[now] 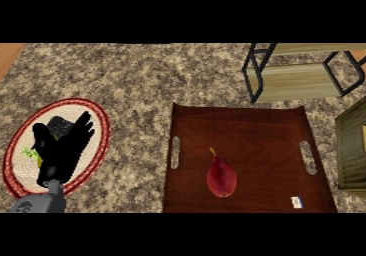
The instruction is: Pick the eggplant from the tray and place it in the tiered shelf
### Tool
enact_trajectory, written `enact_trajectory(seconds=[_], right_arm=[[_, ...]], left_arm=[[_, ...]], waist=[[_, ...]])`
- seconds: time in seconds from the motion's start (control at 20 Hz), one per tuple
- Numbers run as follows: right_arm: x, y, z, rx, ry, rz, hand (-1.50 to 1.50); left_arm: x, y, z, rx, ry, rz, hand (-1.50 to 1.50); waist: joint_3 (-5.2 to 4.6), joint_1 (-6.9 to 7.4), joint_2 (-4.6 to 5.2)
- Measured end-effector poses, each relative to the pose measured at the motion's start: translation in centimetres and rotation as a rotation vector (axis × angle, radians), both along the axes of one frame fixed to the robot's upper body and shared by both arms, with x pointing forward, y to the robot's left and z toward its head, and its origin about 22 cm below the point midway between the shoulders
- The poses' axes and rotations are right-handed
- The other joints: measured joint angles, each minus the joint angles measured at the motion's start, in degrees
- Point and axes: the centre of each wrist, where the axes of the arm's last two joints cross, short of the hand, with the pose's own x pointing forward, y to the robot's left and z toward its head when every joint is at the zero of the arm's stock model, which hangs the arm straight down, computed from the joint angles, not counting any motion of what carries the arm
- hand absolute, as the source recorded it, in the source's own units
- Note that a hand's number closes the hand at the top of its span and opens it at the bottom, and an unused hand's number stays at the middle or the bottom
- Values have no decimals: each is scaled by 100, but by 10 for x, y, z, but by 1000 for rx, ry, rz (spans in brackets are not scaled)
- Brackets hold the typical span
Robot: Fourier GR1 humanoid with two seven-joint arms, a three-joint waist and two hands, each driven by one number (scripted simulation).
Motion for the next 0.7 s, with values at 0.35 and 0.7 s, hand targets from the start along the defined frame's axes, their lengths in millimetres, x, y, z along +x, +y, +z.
enact_trajectory(seconds=[0.35, 0.7], right_arm=[[2, -7, 2, -24, -3, -2, 150], [4, -12, 8, 236, -22, -56, -150]], left_arm=[[1, 5, 3, 0, 16, 4, 0], [2, 2, 2, 3, 16, 5, 0]], waist=[[-4, -10, -1], [1, -14, 1]])
